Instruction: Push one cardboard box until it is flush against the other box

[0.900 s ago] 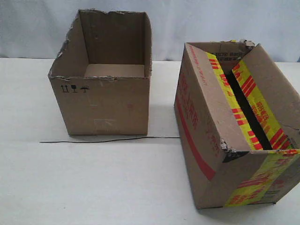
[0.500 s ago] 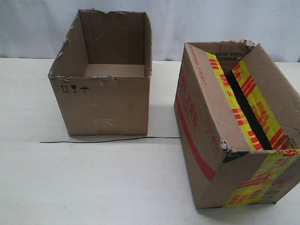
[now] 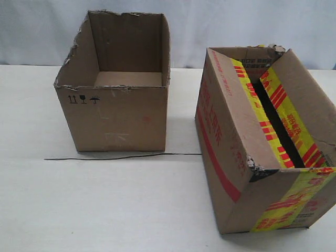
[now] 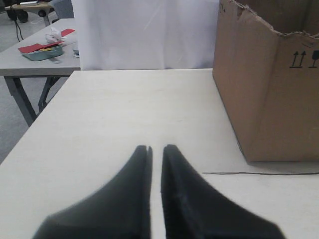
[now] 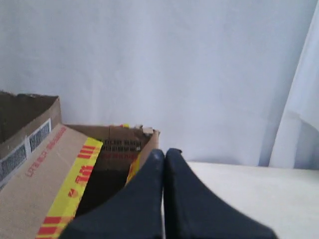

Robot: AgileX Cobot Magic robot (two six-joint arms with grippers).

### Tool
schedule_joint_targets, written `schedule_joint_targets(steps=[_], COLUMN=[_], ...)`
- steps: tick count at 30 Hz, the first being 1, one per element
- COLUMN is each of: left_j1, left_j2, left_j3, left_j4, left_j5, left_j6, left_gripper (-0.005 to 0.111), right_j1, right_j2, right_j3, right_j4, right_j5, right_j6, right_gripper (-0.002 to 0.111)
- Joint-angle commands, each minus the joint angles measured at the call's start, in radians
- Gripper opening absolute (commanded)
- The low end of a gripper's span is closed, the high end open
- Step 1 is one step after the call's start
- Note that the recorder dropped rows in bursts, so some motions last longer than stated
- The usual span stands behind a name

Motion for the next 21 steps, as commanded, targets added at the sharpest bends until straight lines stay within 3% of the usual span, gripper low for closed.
schedule_joint_targets(steps=[1, 7, 12, 21], left_j1=[-0.008, -0.008, -0.01, -0.01], left_j2=[-0.001, -0.001, -0.001, -0.001], left_j3=[0.002, 0.002, 0.002, 0.002], left_j4=[-0.009, -0.009, -0.009, -0.009], left_j5=[-0.012, -0.012, -0.012, -0.012], left_j6=[-0.004, -0.004, -0.004, -0.004], left_gripper=[0.0, 0.0, 0.0, 0.0], right_j1=[-0.007, -0.007, 0.002, 0.246], right_j2=[0.001, 0.001, 0.027, 0.169], right_j3=[-0.01, -0.01, -0.01, -0.01], right_j4=[-0.001, 0.069, 0.1, 0.13], right_j5=[-0.069, -0.086, 0.133, 0.337], right_j6=[0.0, 0.0, -0.034, -0.29], right_gripper=[0.0, 0.0, 0.0, 0.0])
